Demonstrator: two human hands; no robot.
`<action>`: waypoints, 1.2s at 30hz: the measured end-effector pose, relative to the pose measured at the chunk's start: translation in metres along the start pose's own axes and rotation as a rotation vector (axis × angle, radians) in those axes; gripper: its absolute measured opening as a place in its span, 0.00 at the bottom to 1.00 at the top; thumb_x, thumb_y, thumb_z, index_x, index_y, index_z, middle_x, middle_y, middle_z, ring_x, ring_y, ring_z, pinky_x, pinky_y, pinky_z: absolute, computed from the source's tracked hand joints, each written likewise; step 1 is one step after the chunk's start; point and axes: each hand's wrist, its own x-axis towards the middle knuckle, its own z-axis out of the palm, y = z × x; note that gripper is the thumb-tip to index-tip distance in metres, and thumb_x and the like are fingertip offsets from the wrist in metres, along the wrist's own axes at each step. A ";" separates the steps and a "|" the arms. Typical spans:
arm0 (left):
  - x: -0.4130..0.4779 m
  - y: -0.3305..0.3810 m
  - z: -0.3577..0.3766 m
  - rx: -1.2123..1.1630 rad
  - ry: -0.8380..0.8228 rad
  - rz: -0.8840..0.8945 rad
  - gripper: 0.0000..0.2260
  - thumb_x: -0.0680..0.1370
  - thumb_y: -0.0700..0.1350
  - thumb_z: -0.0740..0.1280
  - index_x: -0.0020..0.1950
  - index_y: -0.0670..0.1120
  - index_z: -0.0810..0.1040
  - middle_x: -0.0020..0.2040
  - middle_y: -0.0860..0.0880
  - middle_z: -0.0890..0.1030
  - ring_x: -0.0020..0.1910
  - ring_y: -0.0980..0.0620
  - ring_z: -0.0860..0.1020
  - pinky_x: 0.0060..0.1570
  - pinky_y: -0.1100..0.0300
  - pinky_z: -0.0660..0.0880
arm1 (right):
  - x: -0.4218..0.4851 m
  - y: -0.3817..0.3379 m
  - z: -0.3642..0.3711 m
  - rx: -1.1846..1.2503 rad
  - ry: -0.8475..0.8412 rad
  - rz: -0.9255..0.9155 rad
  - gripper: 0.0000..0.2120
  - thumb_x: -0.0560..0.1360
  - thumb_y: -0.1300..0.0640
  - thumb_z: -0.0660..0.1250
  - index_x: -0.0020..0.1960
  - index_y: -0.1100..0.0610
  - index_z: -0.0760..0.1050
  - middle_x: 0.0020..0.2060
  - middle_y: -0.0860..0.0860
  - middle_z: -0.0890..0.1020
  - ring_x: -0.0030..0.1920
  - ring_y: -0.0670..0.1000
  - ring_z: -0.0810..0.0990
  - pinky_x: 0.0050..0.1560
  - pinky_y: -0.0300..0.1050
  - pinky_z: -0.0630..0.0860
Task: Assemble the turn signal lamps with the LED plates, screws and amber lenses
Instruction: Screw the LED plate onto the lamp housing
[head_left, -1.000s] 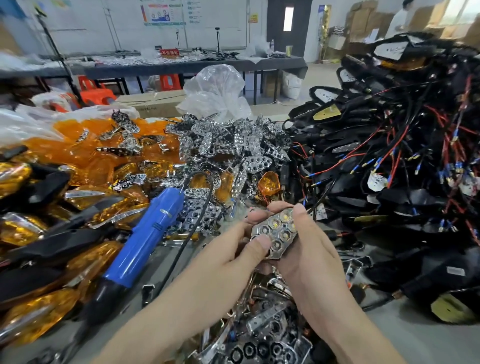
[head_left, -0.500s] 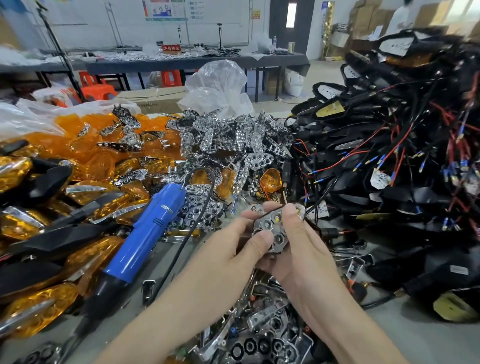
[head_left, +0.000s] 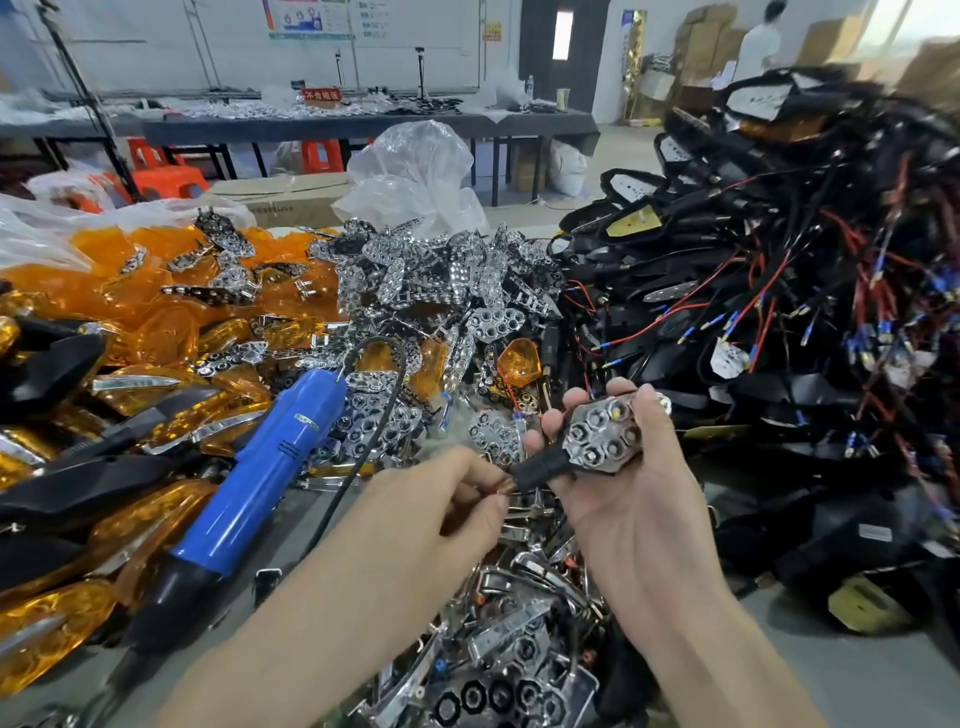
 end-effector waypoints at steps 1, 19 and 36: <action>0.000 -0.002 0.000 0.003 0.014 -0.003 0.03 0.80 0.51 0.66 0.46 0.59 0.76 0.42 0.69 0.78 0.36 0.62 0.77 0.37 0.64 0.74 | 0.000 0.000 -0.001 0.015 -0.014 -0.009 0.12 0.75 0.47 0.67 0.53 0.54 0.75 0.43 0.55 0.82 0.39 0.55 0.83 0.44 0.54 0.83; 0.003 -0.002 0.001 -0.319 -0.175 -0.019 0.09 0.80 0.57 0.61 0.46 0.56 0.77 0.31 0.52 0.80 0.27 0.54 0.71 0.29 0.57 0.69 | -0.003 -0.010 0.001 0.164 -0.041 -0.001 0.09 0.75 0.50 0.66 0.43 0.54 0.82 0.43 0.57 0.82 0.38 0.56 0.82 0.41 0.52 0.82; 0.002 0.000 0.007 -0.352 -0.109 -0.089 0.10 0.80 0.58 0.57 0.48 0.61 0.77 0.27 0.56 0.74 0.25 0.58 0.66 0.27 0.64 0.63 | -0.003 -0.006 0.000 0.201 -0.007 0.027 0.14 0.79 0.43 0.64 0.49 0.53 0.79 0.44 0.56 0.82 0.40 0.57 0.82 0.46 0.55 0.82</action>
